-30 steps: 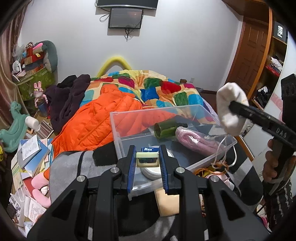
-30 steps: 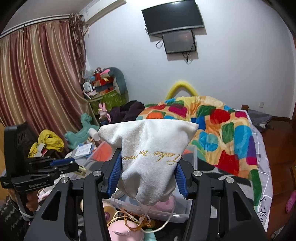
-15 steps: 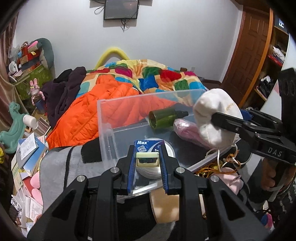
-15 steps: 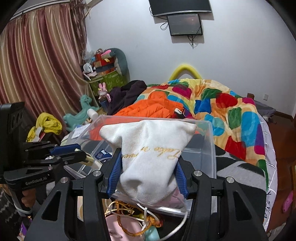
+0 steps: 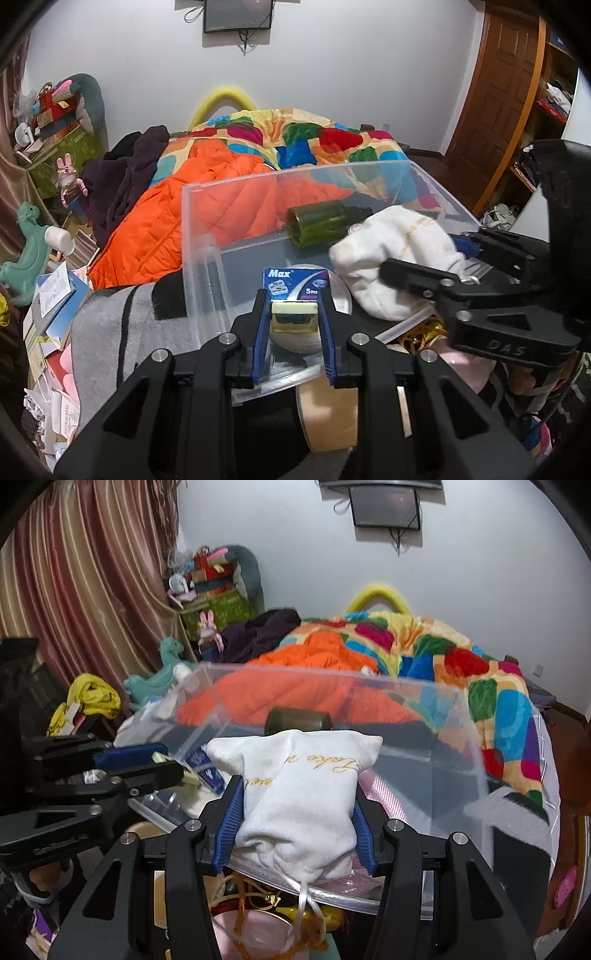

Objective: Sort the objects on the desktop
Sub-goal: 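Drop the block into the clear box while right tool drops the white pouch in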

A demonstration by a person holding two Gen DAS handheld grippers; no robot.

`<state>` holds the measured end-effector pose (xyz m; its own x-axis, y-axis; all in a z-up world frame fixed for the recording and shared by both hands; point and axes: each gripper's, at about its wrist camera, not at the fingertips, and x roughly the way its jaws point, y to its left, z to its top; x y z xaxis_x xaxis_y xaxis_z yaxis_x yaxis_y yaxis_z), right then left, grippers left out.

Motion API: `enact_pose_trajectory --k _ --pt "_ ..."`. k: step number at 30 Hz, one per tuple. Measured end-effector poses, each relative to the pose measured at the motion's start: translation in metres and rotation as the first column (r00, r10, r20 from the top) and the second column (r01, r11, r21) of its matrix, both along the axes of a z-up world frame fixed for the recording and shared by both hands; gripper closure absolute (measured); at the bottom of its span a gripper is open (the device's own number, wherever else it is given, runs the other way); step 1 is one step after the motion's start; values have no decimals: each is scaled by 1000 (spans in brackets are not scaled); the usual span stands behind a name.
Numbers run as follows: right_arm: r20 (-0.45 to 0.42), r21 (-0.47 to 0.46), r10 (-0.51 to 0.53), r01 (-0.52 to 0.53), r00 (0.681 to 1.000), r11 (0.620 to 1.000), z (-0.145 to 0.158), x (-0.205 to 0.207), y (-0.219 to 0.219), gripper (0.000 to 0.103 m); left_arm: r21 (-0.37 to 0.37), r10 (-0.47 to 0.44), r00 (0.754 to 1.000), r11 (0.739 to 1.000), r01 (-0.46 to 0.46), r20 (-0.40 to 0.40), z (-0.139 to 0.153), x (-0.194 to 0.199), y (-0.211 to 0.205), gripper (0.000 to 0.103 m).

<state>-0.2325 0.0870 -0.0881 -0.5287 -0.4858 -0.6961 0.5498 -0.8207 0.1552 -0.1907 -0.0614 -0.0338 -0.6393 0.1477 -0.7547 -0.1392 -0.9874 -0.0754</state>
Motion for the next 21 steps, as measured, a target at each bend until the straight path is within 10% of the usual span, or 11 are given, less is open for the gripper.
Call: enact_pose_trajectory --k 12,21 --pt "13 -1 -11 11 1000 1000 5 3 3 50 12 8 1000 1000 -8 -11 7 6 -3 78" --pt "-41 -22 -10 9 999 1000 29 18 13 50 13 13 998 1000 -12 -65 28 23 -4 55"
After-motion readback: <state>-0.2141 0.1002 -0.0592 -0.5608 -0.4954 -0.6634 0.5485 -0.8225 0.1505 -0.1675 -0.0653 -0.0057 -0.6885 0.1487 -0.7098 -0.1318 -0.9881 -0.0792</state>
